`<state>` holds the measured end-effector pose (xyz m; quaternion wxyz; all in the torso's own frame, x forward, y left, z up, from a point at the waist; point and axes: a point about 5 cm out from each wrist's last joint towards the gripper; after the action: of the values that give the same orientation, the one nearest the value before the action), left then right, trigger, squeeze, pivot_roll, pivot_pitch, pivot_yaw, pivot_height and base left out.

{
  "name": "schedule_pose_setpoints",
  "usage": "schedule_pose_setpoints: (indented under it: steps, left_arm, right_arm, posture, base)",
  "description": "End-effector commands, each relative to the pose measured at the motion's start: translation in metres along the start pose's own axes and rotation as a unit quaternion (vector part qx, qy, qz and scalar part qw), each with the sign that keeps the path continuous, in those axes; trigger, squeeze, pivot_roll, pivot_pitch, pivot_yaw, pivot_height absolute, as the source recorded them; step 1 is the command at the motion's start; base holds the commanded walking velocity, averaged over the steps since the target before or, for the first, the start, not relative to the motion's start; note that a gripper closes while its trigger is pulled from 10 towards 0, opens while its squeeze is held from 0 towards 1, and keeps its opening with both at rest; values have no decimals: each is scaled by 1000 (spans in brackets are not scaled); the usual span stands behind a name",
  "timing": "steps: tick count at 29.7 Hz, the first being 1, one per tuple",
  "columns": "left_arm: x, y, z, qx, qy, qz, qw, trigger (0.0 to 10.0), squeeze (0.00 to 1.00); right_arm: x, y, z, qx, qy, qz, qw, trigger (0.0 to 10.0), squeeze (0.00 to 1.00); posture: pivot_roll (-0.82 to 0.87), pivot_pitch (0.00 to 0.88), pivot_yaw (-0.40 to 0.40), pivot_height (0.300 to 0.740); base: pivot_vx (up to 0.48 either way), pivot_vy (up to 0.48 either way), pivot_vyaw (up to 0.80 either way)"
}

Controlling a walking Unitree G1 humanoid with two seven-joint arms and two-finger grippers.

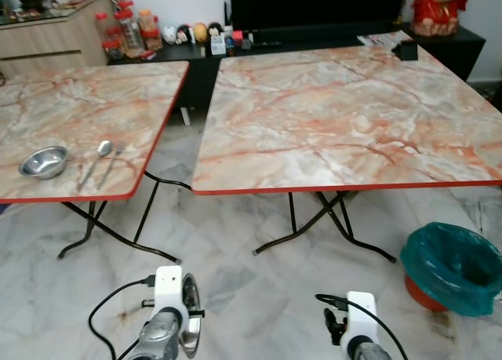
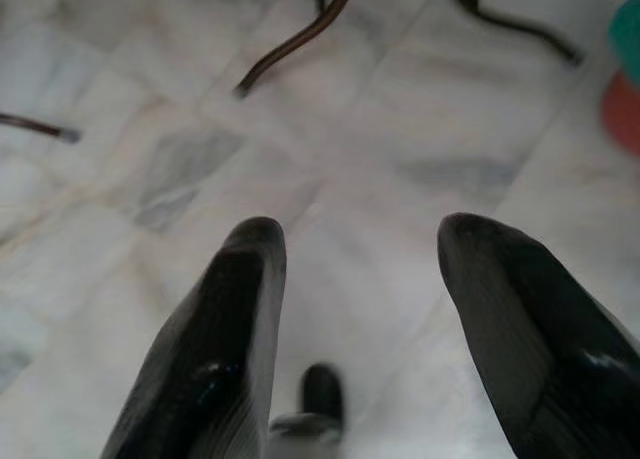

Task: Setting the table

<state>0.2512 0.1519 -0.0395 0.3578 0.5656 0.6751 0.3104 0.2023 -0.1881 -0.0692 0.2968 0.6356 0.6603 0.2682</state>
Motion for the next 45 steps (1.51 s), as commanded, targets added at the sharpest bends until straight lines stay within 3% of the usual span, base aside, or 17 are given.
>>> schedule_pose_setpoints:
  steps: [1,24,29,34,39,45]
  left_arm:
    - [10,1,-1,-3,17,-13,1000,10000,0]
    - [7,4,0,-16,-1,10,1000,10000,0]
    - [8,4,-1,-21,-5,7,1000,10000,0]
    - [8,12,-2,-62,-11,-8,998,10000,0]
    - [-1,24,-3,-109,-48,18,993,10000,0]
    - [-8,26,-2,-110,-63,36,991,10000,0]
  right_arm:
    - [9,0,1,0,11,1,1000,10000,0]
    - [9,0,1,1,9,6,1000,10000,0]
    - [9,0,1,3,10,5,1000,10000,0]
    - [10,-1,1,4,11,3,1000,10000,0]
    - [11,-1,1,6,15,0,1000,10000,0]
    - [15,1,2,8,19,6,1000,10000,0]
  posture:
    - [-64,0,56,740]
    - [-61,0,55,740]
    - [-56,0,54,740]
    - [-48,0,51,740]
    - [-18,0,41,740]
    - [-17,0,45,740]
  base:
    - [0,-472,0]
    - [0,-459,0]
    - [0,0,0]
    - [0,0,0]
    - [0,0,0]
    - [0,0,0]
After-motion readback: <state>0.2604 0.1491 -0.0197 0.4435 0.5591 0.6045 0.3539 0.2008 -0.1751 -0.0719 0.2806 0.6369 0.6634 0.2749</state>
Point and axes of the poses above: a point about 5 cm out from each wrist's last joint towards the gripper, its own z axis pointing out of the wrist towards the gripper, its own y axis along the axis of the wrist's last joint, x = y × z, and after that the axes turned 8 degrees about -z, right-handed
